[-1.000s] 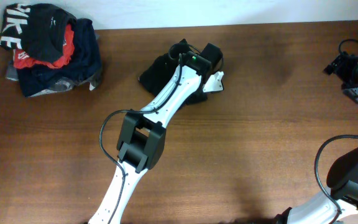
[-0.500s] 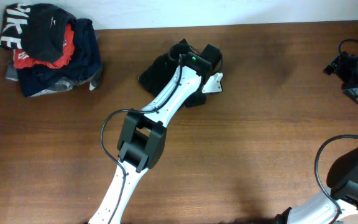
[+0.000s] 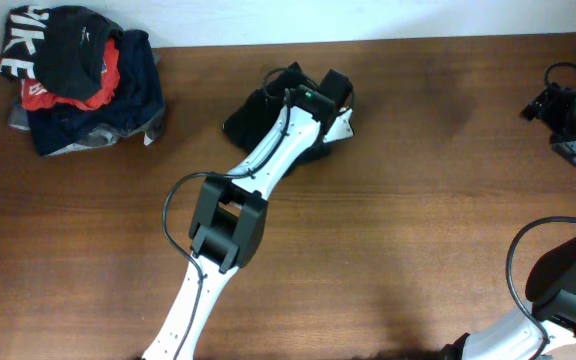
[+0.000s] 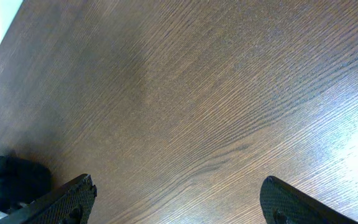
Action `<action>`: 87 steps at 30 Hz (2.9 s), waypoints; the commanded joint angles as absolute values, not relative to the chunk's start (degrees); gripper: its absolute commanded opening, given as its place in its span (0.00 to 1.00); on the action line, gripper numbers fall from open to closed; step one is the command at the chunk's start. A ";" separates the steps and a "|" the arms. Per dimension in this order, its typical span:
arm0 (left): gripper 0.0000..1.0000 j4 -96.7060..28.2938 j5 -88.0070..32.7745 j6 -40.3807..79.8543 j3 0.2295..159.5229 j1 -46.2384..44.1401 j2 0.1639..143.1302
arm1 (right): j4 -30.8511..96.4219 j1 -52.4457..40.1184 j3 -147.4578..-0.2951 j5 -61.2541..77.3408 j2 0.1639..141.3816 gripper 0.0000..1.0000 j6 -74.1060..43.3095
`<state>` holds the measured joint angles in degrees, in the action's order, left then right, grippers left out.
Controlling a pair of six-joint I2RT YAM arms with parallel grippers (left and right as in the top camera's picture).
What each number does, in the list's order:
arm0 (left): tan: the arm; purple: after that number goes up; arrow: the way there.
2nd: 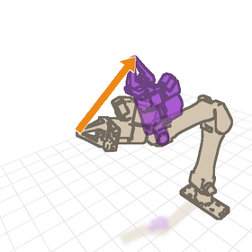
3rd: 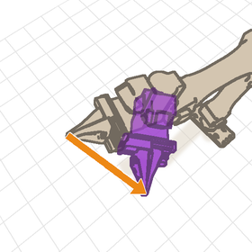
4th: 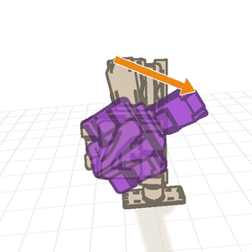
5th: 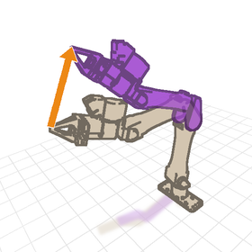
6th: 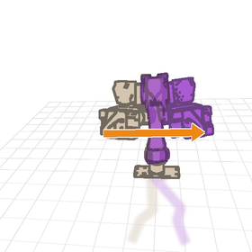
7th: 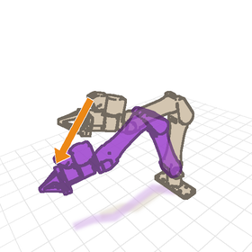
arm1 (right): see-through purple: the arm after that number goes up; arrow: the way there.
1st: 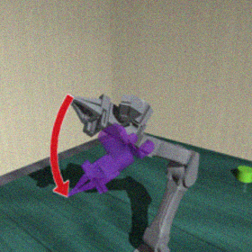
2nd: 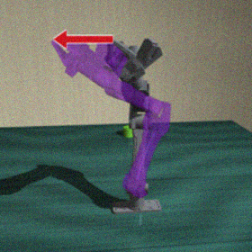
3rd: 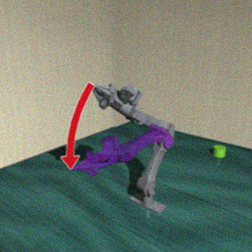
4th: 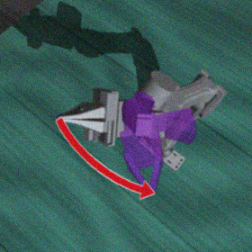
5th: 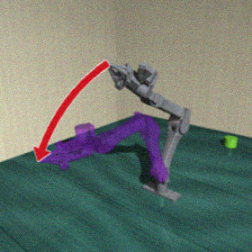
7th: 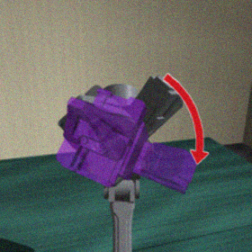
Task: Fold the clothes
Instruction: 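Move the held bundle up and left onto the clothes pile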
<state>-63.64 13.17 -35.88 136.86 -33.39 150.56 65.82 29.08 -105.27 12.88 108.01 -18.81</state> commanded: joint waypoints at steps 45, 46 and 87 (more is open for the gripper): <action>0.00 -55.59 24.18 -25.10 176.42 0.71 144.49 | 67.59 28.77 -105.56 10.02 108.49 0.89 -17.78; 0.00 -54.04 23.11 -25.10 176.42 1.26 143.74 | 67.59 28.77 -105.56 10.02 108.49 0.89 -17.80; 0.00 -14.09 19.55 -38.39 150.12 19.94 135.76 | 72.34 24.73 -105.54 9.80 108.49 0.89 -17.58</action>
<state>-16.86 15.27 -38.81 149.53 18.94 137.32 72.10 25.21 -105.27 10.52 108.01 -17.93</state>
